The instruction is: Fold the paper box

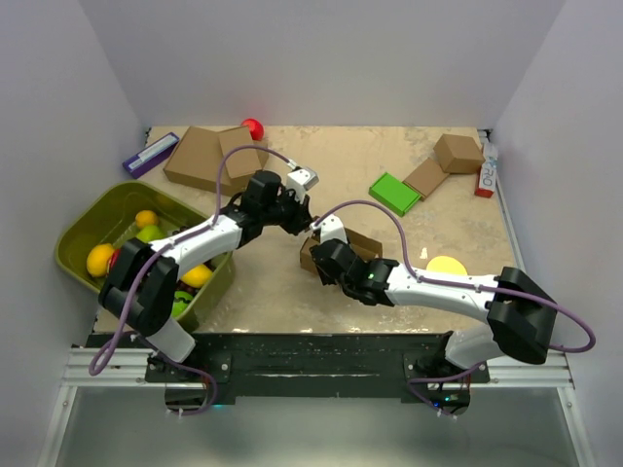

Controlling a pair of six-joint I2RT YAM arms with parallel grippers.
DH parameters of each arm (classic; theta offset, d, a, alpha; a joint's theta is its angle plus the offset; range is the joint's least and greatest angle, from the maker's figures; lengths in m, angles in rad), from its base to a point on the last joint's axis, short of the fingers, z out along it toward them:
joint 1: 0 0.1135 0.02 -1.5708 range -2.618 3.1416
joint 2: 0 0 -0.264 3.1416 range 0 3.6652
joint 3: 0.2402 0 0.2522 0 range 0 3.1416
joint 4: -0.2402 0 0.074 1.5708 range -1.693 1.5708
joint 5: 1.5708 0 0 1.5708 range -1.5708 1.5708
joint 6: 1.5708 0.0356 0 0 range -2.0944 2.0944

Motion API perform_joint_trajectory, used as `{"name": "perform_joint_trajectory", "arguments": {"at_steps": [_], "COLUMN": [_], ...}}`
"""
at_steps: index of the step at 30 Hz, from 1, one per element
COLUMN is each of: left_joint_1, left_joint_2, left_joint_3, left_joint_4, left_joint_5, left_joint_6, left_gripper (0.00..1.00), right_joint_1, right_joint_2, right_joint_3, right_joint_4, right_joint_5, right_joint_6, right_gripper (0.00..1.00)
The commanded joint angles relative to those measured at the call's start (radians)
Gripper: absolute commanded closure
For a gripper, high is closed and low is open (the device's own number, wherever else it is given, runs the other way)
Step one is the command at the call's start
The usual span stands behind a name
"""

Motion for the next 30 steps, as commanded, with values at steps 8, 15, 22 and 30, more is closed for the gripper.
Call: {"name": "perform_joint_trajectory", "arguments": {"at_steps": [8,15,22,30], "left_joint_1": [-0.008,-0.014,-0.018,-0.074], "left_joint_2": [-0.078,-0.161,-0.221,-0.259], "left_joint_3": [-0.03,-0.105,-0.19,-0.277], "left_joint_4": [0.035,0.053,0.101,0.196], "left_joint_5": [-0.02,-0.033,-0.052,-0.192], "left_joint_6": [-0.032,-0.107,-0.17,-0.253], "left_gripper": [1.0,1.0,1.0,1.0], "right_joint_1": [-0.04,-0.061,-0.067,-0.066], "right_joint_2": [0.022,0.015,0.019,0.009], "right_joint_3": [-0.05,-0.053,-0.051,-0.059], "right_joint_4": [-0.092,-0.107,-0.111,-0.114], "right_joint_5": [-0.036,-0.041,-0.042,-0.042], "right_joint_6": [0.079,0.09,0.092,0.101], "right_gripper": [0.54,0.54,0.54,0.54]}}
